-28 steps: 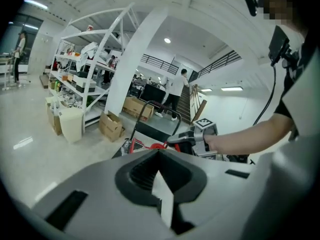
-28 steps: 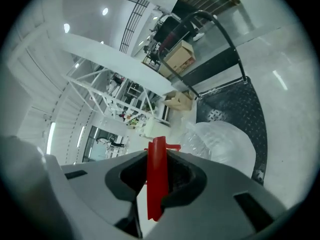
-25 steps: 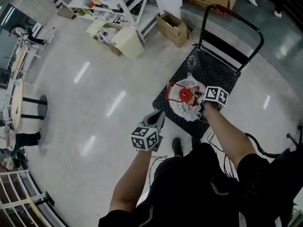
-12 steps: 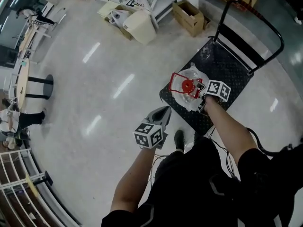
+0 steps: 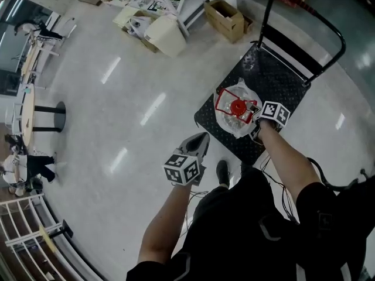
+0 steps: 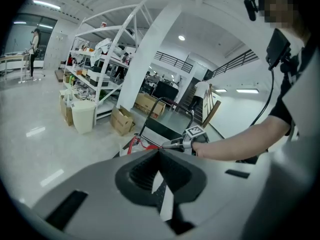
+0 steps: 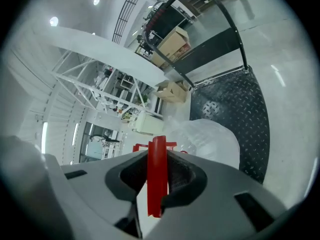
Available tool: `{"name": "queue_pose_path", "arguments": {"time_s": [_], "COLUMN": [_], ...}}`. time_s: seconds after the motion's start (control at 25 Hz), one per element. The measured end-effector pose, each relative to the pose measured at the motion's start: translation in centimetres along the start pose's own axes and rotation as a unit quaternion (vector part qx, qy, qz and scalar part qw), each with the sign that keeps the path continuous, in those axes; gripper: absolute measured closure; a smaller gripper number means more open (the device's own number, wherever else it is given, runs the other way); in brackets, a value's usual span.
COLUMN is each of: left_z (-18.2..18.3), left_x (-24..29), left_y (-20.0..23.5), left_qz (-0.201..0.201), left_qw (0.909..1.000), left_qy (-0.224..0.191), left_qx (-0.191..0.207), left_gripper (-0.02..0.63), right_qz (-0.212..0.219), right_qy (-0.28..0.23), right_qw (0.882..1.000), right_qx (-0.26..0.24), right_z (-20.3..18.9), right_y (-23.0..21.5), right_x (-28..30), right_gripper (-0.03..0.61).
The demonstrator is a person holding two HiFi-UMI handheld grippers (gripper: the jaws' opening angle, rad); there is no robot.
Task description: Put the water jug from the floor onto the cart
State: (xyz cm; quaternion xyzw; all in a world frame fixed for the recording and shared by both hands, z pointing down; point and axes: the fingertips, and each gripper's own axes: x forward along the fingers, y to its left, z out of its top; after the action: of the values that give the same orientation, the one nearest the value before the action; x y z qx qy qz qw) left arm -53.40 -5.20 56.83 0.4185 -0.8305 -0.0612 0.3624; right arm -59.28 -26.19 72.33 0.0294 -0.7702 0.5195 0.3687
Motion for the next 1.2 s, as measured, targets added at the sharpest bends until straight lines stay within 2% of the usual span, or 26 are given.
{"name": "queue_pose_path", "arguments": {"time_s": [0.2,0.4,0.6,0.64,0.72,0.8,1.0,1.2], "left_z": [-0.2,-0.8,-1.2,-1.2,-0.8,0.1,2.6,5.6], "left_x": [1.3,1.8,1.8,1.7,1.3,0.9,0.5,-0.9], "left_y": [-1.9,-2.8,-3.4,-3.5,-3.9,-4.1,-6.1,-8.8], "left_qz": [-0.041,-0.034,-0.033,-0.035,-0.044,-0.054,-0.09,-0.132], "left_qw": [0.9992,0.9994,0.9993,0.9993,0.9989,0.998,0.994,0.9845], "left_qy": [-0.003,0.004,0.008,0.005,-0.009,-0.025,-0.05,-0.073], "left_qx": [0.003,0.004,0.012,0.014,0.015,0.018,0.037,0.089], "left_gripper": [0.617,0.617,0.617,0.617,0.617,0.617,0.617,0.618], "right_qz": [0.008,-0.003,0.005,0.004,-0.002,-0.007,-0.036,-0.017], "right_qy": [-0.003,0.0,0.015,0.02,0.023,0.019,-0.029,-0.115], "right_qw": [1.0,1.0,1.0,1.0,1.0,1.0,0.999,0.993], "right_qx": [0.012,0.031,0.016,0.009,0.0,-0.009,-0.026,-0.019], "right_z": [-0.6,-1.0,-1.0,-1.1,-1.5,-1.7,0.1,1.8], "right_y": [-2.0,-4.2,-4.9,-5.1,-5.6,-5.8,-6.6,-3.7], "right_x": [-1.0,-0.9,-1.0,-1.2,-2.2,-3.7,-8.9,-15.0], "right_gripper": [0.508,0.508,0.502,0.491,0.426,0.407,0.402,0.402]}}
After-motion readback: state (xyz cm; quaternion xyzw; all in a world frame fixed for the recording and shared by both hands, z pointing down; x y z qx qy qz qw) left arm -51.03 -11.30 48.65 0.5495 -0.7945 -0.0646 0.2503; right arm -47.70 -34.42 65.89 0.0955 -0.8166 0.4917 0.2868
